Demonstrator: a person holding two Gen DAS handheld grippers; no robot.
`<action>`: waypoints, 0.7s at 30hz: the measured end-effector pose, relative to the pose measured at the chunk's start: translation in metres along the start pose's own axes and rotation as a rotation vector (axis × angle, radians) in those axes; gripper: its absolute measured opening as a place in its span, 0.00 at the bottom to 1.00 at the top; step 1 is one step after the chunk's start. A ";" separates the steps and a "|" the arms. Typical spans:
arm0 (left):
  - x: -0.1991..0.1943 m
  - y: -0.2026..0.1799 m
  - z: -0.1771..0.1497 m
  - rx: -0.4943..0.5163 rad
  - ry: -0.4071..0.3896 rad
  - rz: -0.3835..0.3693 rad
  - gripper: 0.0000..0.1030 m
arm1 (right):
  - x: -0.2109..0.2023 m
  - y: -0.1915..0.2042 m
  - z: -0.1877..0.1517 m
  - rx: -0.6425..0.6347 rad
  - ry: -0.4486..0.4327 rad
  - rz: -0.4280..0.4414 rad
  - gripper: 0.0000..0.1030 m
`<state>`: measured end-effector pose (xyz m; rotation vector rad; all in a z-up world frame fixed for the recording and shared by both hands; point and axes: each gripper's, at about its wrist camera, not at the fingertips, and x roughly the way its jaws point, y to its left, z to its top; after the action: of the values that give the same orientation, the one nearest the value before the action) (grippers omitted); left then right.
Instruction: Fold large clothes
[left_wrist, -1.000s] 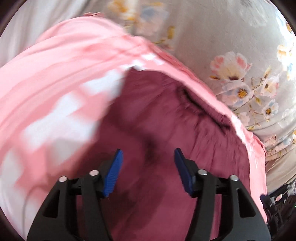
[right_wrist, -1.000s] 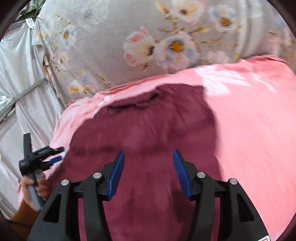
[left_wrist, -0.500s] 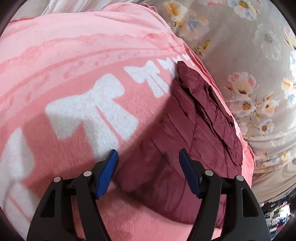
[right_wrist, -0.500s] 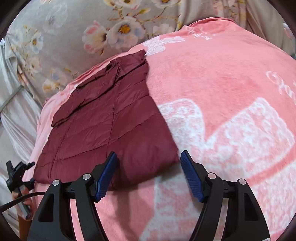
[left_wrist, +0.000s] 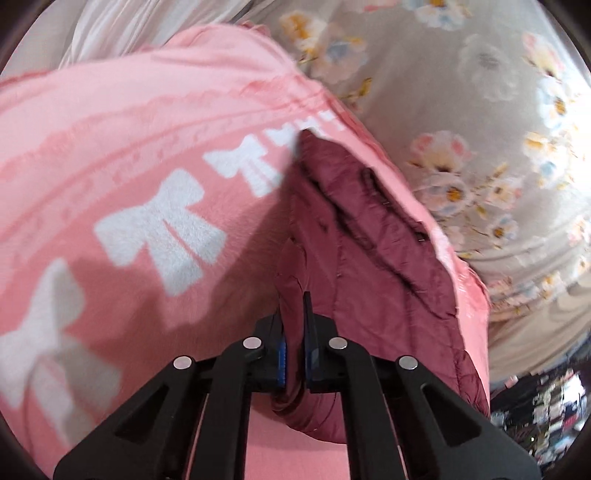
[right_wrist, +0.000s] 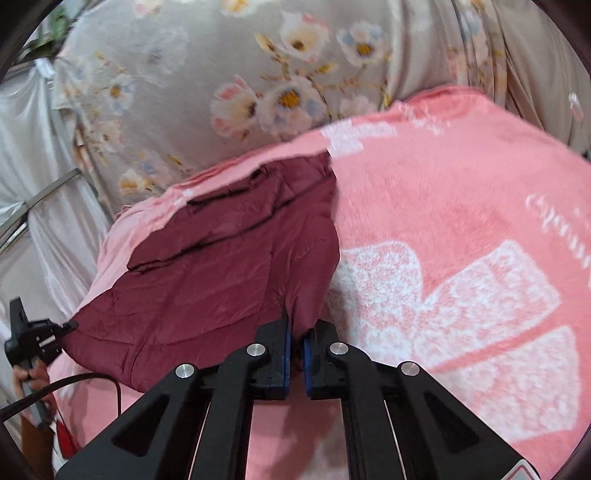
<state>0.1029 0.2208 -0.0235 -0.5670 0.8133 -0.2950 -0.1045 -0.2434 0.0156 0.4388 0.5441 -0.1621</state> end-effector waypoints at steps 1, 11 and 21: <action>-0.010 -0.001 -0.002 0.009 -0.003 -0.012 0.04 | -0.014 0.000 -0.003 -0.016 -0.016 0.002 0.04; -0.186 -0.018 -0.055 0.065 -0.119 -0.175 0.04 | -0.185 0.003 -0.023 -0.084 -0.219 0.085 0.04; -0.234 -0.066 -0.026 0.172 -0.340 -0.201 0.04 | -0.195 0.013 0.041 0.028 -0.437 0.223 0.04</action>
<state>-0.0730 0.2644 0.1409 -0.5198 0.3985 -0.4351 -0.2468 -0.2432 0.1556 0.4712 0.0625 -0.0476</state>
